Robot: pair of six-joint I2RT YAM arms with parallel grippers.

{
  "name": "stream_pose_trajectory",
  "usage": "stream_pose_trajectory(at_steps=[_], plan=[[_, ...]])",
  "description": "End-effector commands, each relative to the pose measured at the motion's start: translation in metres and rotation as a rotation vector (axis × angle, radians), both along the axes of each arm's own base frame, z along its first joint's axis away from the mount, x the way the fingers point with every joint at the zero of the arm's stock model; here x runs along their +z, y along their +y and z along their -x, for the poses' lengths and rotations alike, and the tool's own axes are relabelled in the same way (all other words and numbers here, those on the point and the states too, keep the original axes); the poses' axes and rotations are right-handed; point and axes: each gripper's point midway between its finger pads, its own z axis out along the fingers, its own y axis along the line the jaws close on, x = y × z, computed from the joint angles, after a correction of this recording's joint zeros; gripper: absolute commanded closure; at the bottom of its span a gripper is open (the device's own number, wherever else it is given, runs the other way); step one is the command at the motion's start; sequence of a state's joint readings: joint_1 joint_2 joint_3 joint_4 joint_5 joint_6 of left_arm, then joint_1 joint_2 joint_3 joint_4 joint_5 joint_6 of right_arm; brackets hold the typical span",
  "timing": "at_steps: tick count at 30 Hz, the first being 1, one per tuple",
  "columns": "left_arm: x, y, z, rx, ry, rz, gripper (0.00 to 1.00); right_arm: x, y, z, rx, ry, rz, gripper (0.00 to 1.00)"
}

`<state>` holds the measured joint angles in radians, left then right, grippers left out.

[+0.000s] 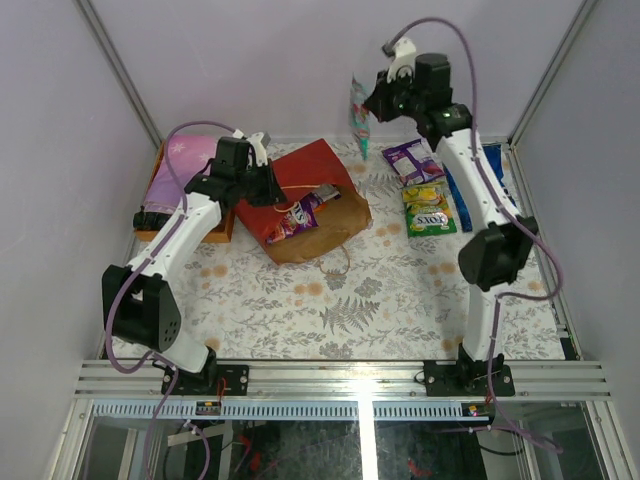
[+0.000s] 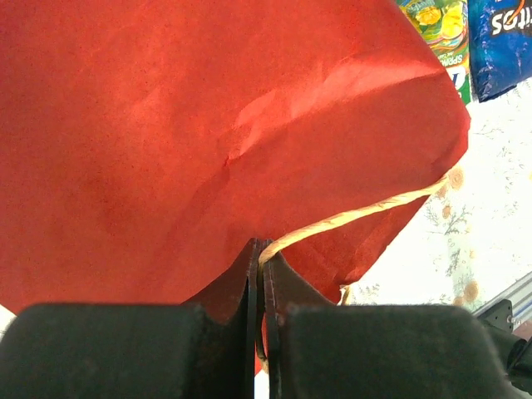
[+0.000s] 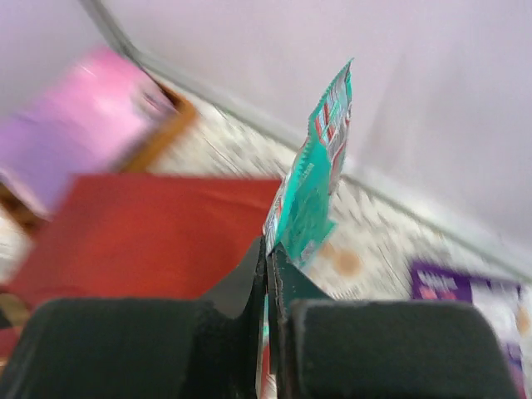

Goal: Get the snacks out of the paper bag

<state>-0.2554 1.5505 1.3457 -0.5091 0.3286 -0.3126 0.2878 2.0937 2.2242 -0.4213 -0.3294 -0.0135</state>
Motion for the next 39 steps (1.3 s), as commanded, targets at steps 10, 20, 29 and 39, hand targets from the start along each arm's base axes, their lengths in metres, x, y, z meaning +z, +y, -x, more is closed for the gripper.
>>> stream_pose_trajectory(at_steps=[10, 20, 29, 39], plan=[[0.028, 0.005, 0.005, 0.003, -0.078, 0.001, 1.0, 0.225, 0.087, 0.101, 0.54, -0.025, -0.847, 1.0], [0.032, 0.003, 0.008, -0.007, -0.091, 0.002, 1.0, 0.039, 0.137, 0.066, 0.49, 0.521, -0.799, 1.0], [0.032, 0.004, 0.007, -0.007, -0.091, -0.005, 1.0, -0.01, 0.104, 0.051, 0.238, 0.442, -0.458, 1.0], [0.032, 0.005, 0.007, -0.001, -0.092, -0.011, 1.0, -0.065, 0.037, 0.037, -0.016, 0.358, -0.041, 1.0]])
